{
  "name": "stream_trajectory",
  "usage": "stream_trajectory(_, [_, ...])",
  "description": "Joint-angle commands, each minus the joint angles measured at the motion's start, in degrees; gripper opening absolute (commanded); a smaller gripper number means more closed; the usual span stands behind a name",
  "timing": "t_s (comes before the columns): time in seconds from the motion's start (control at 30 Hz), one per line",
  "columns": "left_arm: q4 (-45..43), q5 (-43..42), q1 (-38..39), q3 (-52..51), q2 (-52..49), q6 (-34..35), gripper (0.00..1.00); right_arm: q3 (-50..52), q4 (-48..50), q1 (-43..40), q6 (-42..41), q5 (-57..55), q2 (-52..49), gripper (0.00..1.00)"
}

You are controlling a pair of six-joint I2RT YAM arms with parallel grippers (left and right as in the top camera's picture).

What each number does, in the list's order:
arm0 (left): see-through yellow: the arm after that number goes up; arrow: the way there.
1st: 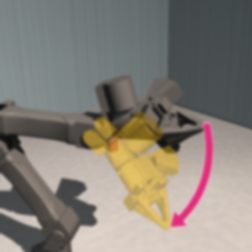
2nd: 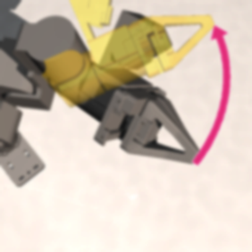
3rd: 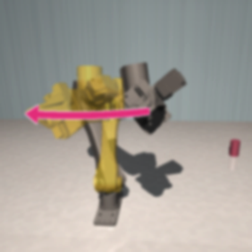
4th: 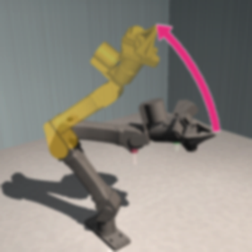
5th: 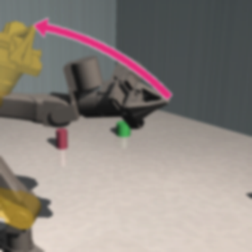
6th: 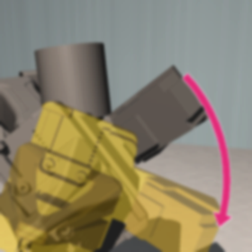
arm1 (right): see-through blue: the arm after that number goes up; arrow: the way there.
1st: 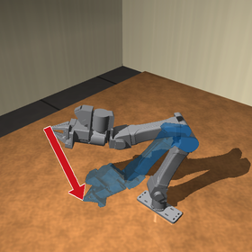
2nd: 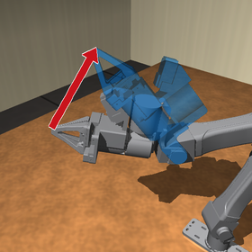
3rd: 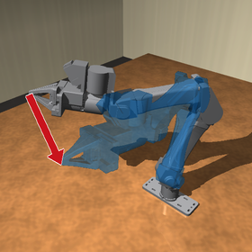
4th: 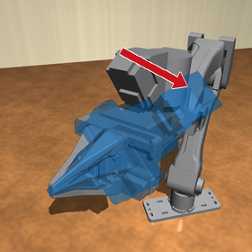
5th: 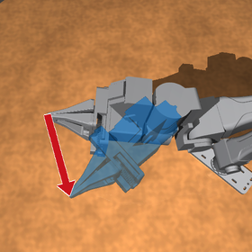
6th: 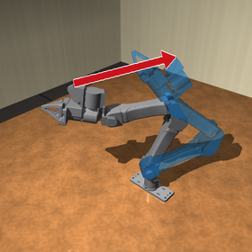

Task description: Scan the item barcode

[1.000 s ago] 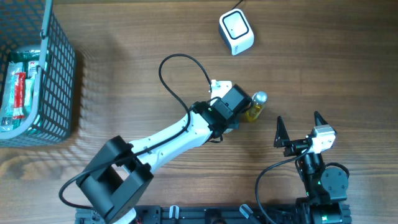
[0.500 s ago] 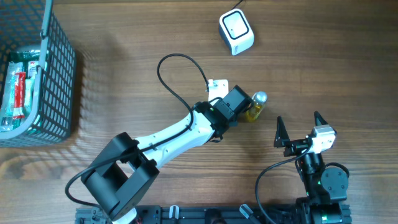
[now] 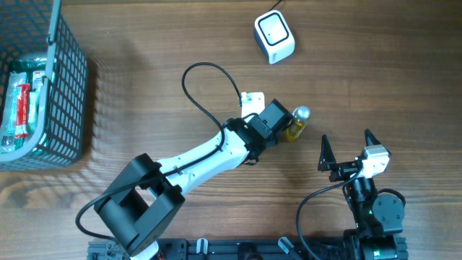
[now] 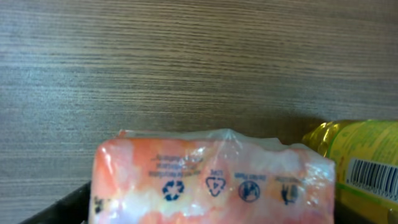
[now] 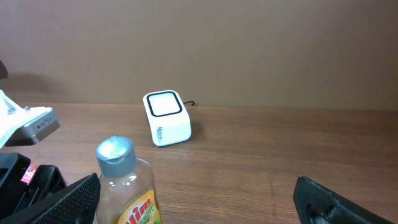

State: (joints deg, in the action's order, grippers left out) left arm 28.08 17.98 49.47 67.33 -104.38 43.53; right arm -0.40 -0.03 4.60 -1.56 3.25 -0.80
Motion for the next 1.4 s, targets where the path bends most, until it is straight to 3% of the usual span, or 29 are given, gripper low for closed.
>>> stream_trajectory(0.0, [-0.11, 1.14, 0.31, -0.02, -0.35, 0.42, 0.93, 0.11, 0.13, -0.17, 0.46, 0.68, 0.15, 1.00])
stream_trajectory(0.13, [-0.07, 0.79, 0.28, 0.17, 1.90, -2.27, 1.00, 0.11, 0.13, -0.17, 0.48, 0.68, 0.15, 1.00])
stream_trajectory(0.3, [-0.04, -0.57, 0.28, 0.17, 6.95, -7.37, 1.00, 0.11, 0.13, -0.17, 0.48, 0.68, 0.15, 1.00])
stream_trajectory(0.53, [-0.09, -0.55, 0.13, 0.17, 14.56, -8.11, 1.00, 0.11, 0.13, -0.17, 0.48, 0.68, 0.15, 1.00])
stream_trajectory(0.7, [-0.13, -0.59, 0.13, 0.17, 15.56, -14.67, 1.00, 0.11, 0.13, -0.17, 0.48, 0.68, 0.15, 1.00])
stream_trajectory(0.83, [-0.37, -0.68, 0.00, 0.17, 15.58, -15.63, 1.00, 0.11, 0.13, -0.17, 0.48, 0.68, 0.15, 1.00])
stream_trajectory(0.97, [-0.63, -5.51, -3.21, 0.17, 15.63, -20.92, 1.00, 0.11, 0.13, -0.17, 0.46, 0.68, 0.15, 1.00])
stream_trajectory(1.13, [0.02, -17.62, -8.59, 0.17, 15.61, -26.18, 1.00, 0.11, 0.13, -0.17, 0.46, 0.68, 0.15, 1.00])
stream_trajectory(1.37, [5.99, -18.86, -9.75, 0.15, 15.45, -38.86, 1.00, 0.11, 0.13, -0.17, 0.46, 0.68, 0.15, 1.00])
